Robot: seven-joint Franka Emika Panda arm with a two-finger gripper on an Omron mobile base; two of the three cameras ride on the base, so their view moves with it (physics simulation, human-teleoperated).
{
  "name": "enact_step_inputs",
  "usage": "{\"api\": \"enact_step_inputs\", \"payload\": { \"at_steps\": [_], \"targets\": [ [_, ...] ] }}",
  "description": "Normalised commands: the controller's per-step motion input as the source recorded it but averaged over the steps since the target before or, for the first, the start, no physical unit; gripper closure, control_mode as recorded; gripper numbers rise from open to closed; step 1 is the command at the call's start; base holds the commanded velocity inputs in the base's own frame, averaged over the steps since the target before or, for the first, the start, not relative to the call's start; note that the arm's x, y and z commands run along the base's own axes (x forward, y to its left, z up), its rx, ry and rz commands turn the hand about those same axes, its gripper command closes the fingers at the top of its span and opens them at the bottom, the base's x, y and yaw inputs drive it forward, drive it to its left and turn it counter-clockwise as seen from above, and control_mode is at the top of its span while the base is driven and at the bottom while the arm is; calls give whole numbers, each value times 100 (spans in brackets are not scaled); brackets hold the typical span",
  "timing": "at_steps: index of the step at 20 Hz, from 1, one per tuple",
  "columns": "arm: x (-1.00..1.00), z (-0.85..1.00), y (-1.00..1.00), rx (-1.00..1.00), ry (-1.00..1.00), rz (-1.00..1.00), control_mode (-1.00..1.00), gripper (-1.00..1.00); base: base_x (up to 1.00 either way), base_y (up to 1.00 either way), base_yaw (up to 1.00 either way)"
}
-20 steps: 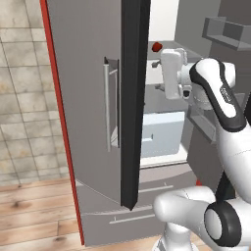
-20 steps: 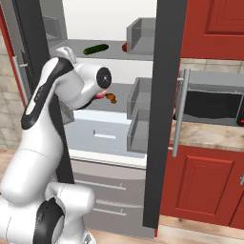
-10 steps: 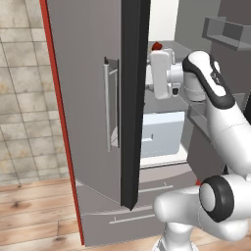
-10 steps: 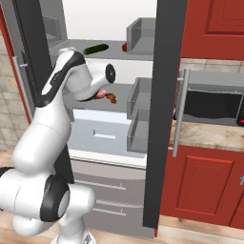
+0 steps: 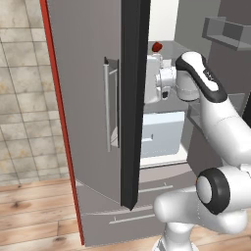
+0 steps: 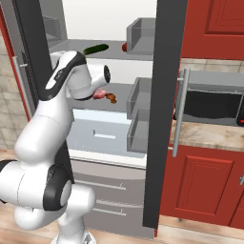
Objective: Gather the bell pepper and cucumber from the fridge and place them on a tray on the dining counter. Then gather the chicken drumstick and steak from the fridge and place them on the other tray.
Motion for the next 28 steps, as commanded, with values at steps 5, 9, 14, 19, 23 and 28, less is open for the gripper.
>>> {"api": "enact_step_inputs", "payload": {
  "at_steps": [5,9,14,19,23,28],
  "targets": [
    [-38,-12,46,0,0,21,-100,-100,0,0,0],
    [-44,-10,49,0,0,21,-100,-100,0,0,0],
    [-43,-11,54,0,0,20,-100,-100,0,0,0],
    [-39,-7,52,0,0,19,-100,-100,0,0,0],
    [-33,-7,55,0,0,17,-100,-100,0,0,0],
    [-38,-4,54,0,0,14,-100,-100,0,0,0]
  ]
}}
